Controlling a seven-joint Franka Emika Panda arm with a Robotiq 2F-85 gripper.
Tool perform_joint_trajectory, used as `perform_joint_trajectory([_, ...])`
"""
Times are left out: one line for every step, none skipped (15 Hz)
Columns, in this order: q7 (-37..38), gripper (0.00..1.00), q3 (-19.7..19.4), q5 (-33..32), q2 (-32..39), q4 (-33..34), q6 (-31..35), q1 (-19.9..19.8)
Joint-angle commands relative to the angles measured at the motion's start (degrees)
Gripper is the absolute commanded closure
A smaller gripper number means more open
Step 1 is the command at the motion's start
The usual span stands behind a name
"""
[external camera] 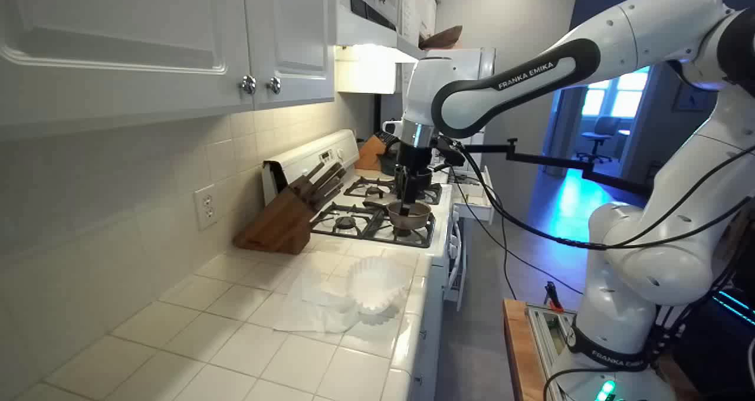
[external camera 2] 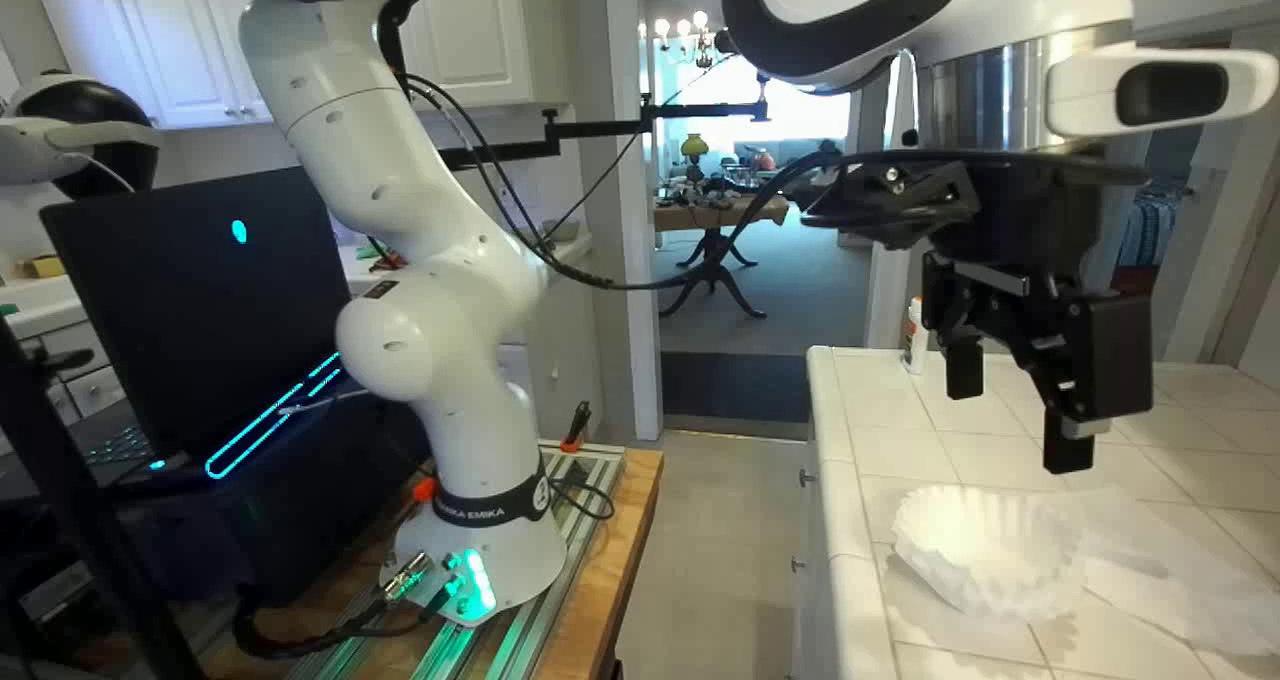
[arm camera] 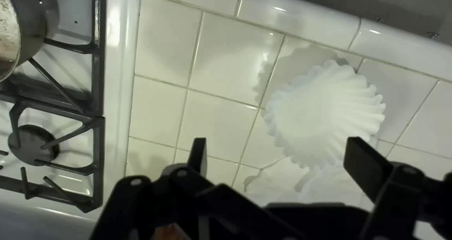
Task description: Open the top left cabinet door
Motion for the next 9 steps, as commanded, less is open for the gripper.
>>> perform_joint_trajectory([-0.15,0.0,0.39,0.22,0.03,0.1,-0.13,-0.4])
perform_joint_trajectory([-0.15,0.0,0.39,0.22,0.03,0.1,-0.13,-0.4])
perform_joint_trajectory([-0.15,0.0,0.39,0.22,0.03,0.1,-0.13,-0.4])
perform_joint_trajectory([-0.15,0.0,0.39,0.22,0.03,0.1,-0.13,-0.4])
perform_joint_trajectory([0.28,0.0,0.21,3.67,-0.12,0.83,-0.37,0.93])
perform_joint_trajectory([0.75,0.0,0.35,6.68,-0.36,1.35,-0.69,2.03])
perform_joint_trajectory([1.94,0.0,1.57,9.16,-1.11,2.0,-0.82,3.33])
perform_joint_trajectory([0.86,0.0,2.06,11.54,-1.66,2.68,-0.9,4.79])
perform_joint_trajectory([0.02,0.0,3.22,12.68,-2.46,3.87,-0.72,6.26])
